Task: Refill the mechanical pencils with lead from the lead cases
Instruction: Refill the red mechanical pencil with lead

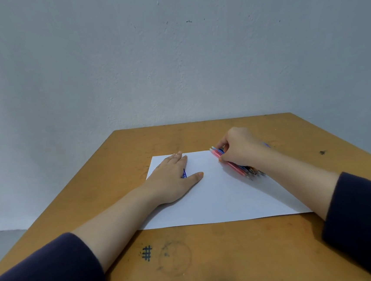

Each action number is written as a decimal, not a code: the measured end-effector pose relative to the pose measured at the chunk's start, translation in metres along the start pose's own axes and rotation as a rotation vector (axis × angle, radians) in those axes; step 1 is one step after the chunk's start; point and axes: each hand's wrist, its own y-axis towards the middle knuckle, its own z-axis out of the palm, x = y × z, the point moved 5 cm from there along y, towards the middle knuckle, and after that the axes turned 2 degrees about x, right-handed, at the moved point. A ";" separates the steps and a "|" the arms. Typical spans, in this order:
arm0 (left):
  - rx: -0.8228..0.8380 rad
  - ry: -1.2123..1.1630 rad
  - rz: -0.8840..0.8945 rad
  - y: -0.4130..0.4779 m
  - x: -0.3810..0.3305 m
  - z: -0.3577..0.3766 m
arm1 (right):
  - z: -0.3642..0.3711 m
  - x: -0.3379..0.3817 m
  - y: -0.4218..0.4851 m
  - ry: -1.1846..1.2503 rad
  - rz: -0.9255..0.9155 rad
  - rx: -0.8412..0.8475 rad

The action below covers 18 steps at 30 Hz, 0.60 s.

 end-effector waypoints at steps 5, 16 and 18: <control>0.000 0.009 0.000 0.000 0.000 0.001 | -0.007 -0.002 0.002 0.095 -0.025 -0.084; -0.004 -0.005 0.024 -0.003 -0.001 -0.002 | -0.025 -0.047 -0.005 0.320 0.187 -0.198; 0.005 0.019 0.019 -0.003 -0.001 -0.001 | -0.025 -0.059 -0.009 0.358 0.221 -0.189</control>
